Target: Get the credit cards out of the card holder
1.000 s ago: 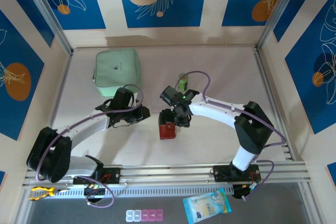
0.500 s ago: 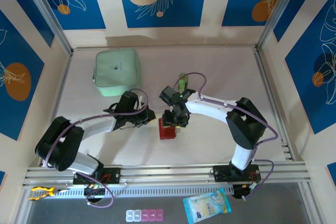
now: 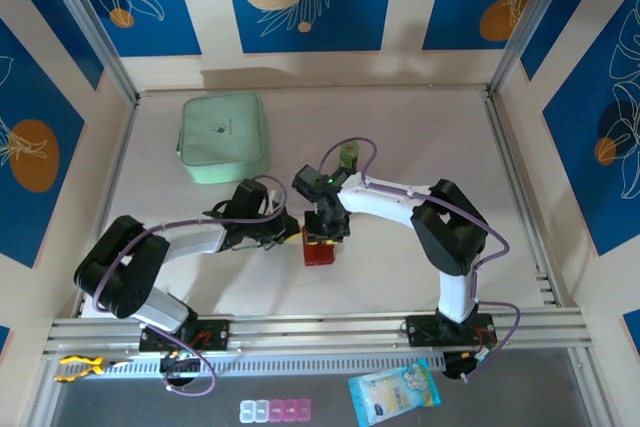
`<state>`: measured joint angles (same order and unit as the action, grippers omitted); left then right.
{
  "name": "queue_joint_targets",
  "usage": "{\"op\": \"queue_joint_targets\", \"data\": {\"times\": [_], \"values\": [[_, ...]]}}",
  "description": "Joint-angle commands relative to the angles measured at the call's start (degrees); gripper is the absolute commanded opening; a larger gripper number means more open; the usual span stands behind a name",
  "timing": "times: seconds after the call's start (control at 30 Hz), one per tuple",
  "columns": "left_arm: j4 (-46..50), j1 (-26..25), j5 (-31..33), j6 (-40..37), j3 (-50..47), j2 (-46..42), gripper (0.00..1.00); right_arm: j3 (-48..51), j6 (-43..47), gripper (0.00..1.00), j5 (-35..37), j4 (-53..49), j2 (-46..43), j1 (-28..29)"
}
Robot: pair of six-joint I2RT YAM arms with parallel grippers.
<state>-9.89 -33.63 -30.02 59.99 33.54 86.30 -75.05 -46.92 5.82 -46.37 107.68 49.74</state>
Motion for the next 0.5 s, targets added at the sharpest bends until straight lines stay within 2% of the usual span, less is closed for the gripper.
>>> {"op": "queue_joint_targets", "data": {"times": [0.0, 0.47], "values": [[-0.9, -1.3, -1.4, 1.0, 0.3, 1.1, 0.00, -1.1, 0.2, 0.37, 0.0, -2.1, 1.3, 0.5], [-1.7, -4.4, -0.1, 3.5, 0.4, 4.6, 0.00, -1.0, 0.2, 0.21, 0.0, -1.7, 2.5, 0.7]]}}
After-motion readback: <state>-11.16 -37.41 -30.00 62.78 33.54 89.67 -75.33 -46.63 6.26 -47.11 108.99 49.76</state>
